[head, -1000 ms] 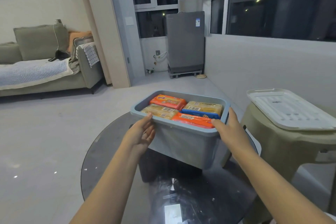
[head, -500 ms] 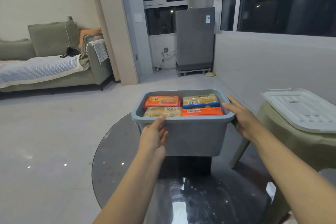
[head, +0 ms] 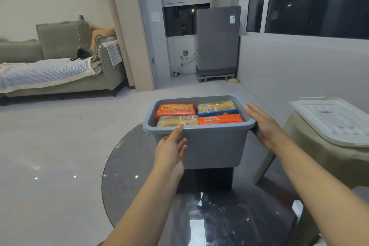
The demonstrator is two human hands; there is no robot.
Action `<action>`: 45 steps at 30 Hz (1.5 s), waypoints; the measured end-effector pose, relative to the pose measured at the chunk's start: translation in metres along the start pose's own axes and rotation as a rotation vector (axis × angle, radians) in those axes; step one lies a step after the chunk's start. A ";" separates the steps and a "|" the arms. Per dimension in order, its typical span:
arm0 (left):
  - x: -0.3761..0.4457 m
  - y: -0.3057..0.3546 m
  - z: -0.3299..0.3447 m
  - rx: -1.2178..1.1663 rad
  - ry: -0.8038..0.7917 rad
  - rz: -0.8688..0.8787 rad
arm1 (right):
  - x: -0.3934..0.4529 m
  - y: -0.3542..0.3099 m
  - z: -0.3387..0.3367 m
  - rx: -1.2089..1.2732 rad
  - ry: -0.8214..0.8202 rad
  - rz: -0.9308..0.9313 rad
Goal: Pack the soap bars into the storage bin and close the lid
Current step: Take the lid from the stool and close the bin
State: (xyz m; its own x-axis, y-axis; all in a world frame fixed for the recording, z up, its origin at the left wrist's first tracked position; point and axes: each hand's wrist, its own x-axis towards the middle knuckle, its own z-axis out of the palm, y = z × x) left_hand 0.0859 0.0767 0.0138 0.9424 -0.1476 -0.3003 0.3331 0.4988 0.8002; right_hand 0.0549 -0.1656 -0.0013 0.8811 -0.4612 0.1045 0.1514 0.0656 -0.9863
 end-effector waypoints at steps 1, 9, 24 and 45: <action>-0.002 -0.001 0.001 0.014 -0.009 -0.007 | -0.001 0.001 -0.002 -0.025 0.020 0.000; -0.024 -0.035 0.033 0.267 -0.240 -0.057 | -0.031 -0.010 -0.018 -0.321 0.042 -0.060; -0.039 -0.164 0.161 0.615 -0.579 -0.028 | -0.074 -0.006 -0.190 -1.198 0.401 -0.026; -0.052 -0.169 0.198 0.626 -0.607 0.190 | -0.079 -0.036 -0.178 -0.944 0.703 -0.284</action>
State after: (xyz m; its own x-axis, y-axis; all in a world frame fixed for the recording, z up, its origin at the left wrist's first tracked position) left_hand -0.0132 -0.1689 -0.0033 0.7785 -0.6255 0.0513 -0.0419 0.0297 0.9987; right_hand -0.1001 -0.2891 0.0036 0.3897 -0.7536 0.5294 -0.3444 -0.6523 -0.6752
